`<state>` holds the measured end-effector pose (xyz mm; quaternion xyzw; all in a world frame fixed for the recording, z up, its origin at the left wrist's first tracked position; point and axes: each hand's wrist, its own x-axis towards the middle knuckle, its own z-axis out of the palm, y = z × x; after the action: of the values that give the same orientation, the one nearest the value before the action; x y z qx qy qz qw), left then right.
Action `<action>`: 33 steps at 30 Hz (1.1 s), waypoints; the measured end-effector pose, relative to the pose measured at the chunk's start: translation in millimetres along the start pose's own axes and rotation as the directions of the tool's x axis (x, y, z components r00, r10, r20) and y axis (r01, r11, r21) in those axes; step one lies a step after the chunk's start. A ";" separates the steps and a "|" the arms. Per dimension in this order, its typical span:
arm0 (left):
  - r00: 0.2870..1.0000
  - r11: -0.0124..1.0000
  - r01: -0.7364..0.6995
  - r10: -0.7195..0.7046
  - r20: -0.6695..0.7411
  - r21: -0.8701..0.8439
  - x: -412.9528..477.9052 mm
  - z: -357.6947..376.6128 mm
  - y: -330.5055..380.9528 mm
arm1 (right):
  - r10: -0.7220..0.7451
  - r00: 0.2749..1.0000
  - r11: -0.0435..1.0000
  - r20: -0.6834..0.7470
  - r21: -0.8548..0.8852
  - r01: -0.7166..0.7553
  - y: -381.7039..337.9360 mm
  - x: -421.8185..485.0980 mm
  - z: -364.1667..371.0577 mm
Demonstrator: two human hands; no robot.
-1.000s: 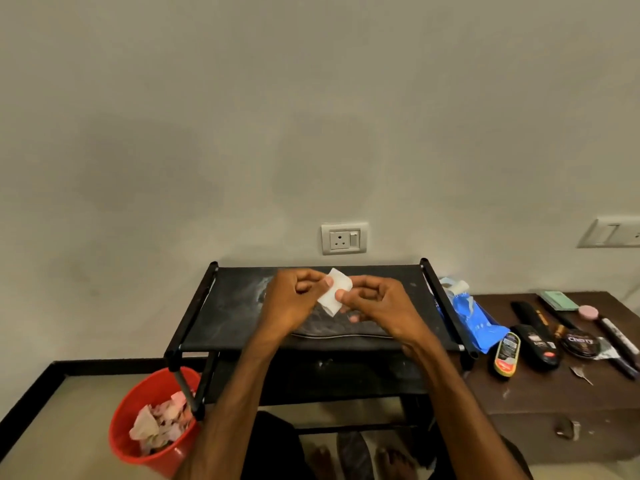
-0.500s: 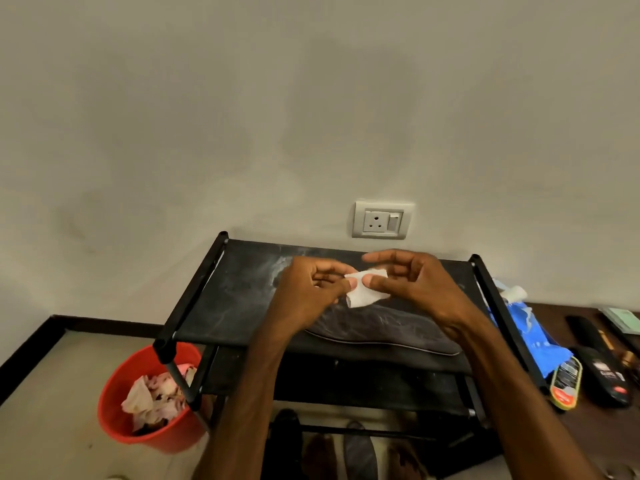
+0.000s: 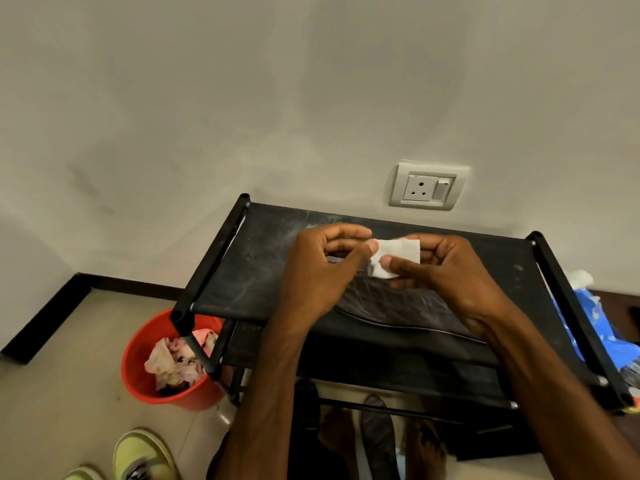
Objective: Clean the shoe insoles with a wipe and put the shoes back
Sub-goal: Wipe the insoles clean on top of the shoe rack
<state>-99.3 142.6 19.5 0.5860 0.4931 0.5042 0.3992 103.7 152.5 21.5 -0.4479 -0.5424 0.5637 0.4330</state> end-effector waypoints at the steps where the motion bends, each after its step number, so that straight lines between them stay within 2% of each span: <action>1: 1.000 1.000 -0.005 0.005 -0.030 0.029 -0.8 -4.2 -0.9 | 0.014 1.000 1.000 -0.001 0.010 -0.014 1.7 0.5 2.0; 4: 0.994 0.987 -0.013 0.030 -0.105 0.160 -3.8 -20.0 -7.1 | 0.035 0.999 0.999 0.006 0.034 -0.035 3.5 2.8 7.5; 8: 0.995 0.955 -0.007 0.038 -0.096 0.297 -8.3 -33.9 -16.5 | 0.003 1.000 1.000 0.014 0.002 -0.003 5.3 8.3 17.3; 14: 0.999 0.928 0.001 0.016 -0.042 0.372 -13.3 -31.6 -20.8 | 0.002 0.998 0.998 0.055 -0.059 0.002 8.3 15.0 23.3; 18: 1.000 0.906 -0.013 0.021 -0.014 0.423 -15.2 -31.3 -22.0 | 0.041 0.990 0.999 0.136 0.000 -0.042 4.1 16.5 26.9; 21: 1.000 0.892 -0.013 0.017 -0.004 0.452 -15.8 -32.2 -24.7 | 0.053 0.990 0.999 0.133 0.005 -0.054 2.8 13.9 29.1; 23: 1.000 0.879 -0.002 0.005 -0.005 0.476 -16.2 -33.6 -25.9 | 0.024 0.997 0.996 0.070 -0.088 -0.018 4.2 9.7 28.2; 26: 1.000 0.857 0.008 -0.011 0.002 0.516 -18.2 -33.5 -29.3 | -0.073 0.997 0.946 -0.025 -0.320 0.061 8.3 4.5 24.1; 33: 0.987 0.822 0.037 -0.119 0.107 0.569 -20.8 -31.9 -28.9 | -0.218 0.976 0.810 0.011 -0.555 0.188 12.7 8.0 31.9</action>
<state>-135.9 126.9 -6.9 0.6904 0.6150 0.2772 0.2614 70.7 152.7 8.9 -0.5081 -0.7149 0.3214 0.3570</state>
